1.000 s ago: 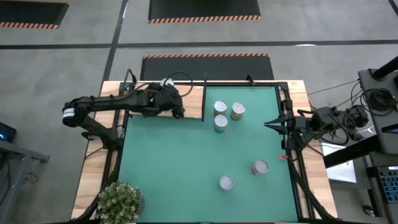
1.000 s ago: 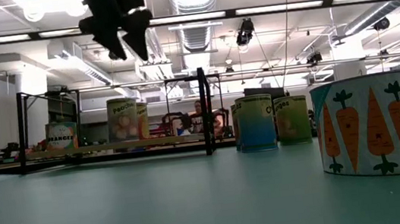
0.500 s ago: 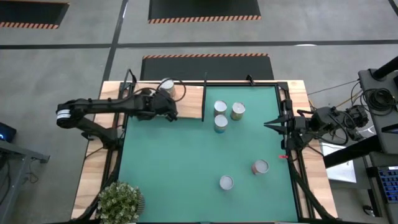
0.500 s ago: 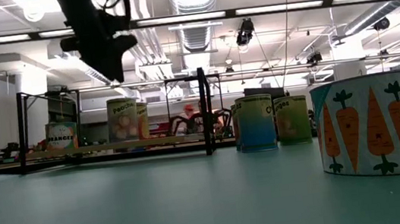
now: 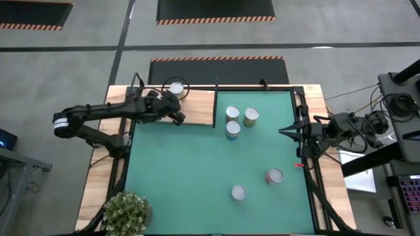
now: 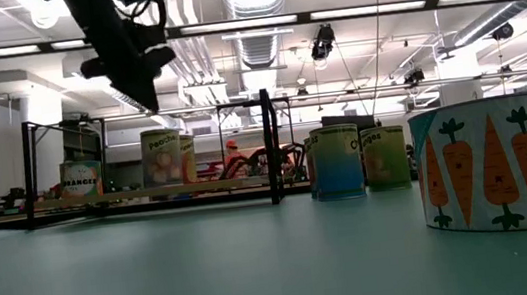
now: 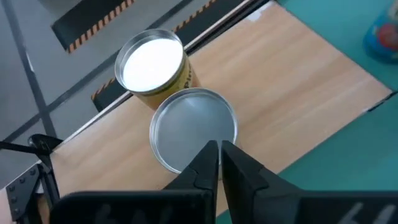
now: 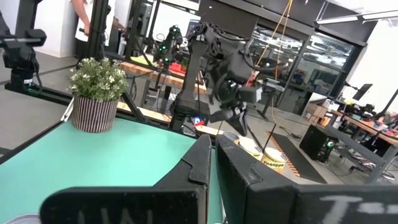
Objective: Pick and place cans onto a shelf
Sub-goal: Put the canned peaches on the shelf
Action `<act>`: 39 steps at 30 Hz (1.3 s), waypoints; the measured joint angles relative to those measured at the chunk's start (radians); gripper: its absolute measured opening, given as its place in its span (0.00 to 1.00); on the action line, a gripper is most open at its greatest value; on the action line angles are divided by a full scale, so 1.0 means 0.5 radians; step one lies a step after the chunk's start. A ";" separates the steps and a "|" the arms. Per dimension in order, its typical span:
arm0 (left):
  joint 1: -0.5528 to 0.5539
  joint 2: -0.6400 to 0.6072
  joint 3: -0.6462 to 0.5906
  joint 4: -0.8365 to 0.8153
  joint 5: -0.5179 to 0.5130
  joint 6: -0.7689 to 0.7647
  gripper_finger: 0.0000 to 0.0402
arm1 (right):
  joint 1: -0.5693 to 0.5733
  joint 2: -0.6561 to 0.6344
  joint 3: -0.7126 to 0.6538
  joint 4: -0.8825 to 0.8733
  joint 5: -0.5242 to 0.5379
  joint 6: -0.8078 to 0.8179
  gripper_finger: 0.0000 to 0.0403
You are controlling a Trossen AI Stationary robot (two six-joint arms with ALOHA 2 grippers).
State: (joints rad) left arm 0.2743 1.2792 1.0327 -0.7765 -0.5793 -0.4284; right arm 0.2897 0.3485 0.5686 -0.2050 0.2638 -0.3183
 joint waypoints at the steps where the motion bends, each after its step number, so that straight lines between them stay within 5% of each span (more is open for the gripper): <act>1: 0.015 0.007 -0.011 0.016 0.000 0.008 0.00 | 0.000 0.000 0.000 0.000 0.000 0.000 0.03; 14: 0.183 0.151 -0.087 0.183 0.132 0.056 0.00 | 0.000 0.000 -0.001 -0.005 0.001 -0.014 0.03; 39: 0.255 0.221 -0.087 0.320 0.083 0.062 0.00 | 0.000 0.000 0.000 -0.034 0.063 -0.008 0.03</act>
State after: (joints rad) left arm 0.4018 1.3899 0.9894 -0.6165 -0.5377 -0.3975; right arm 0.2895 0.3485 0.5686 -0.2223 0.2955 -0.3222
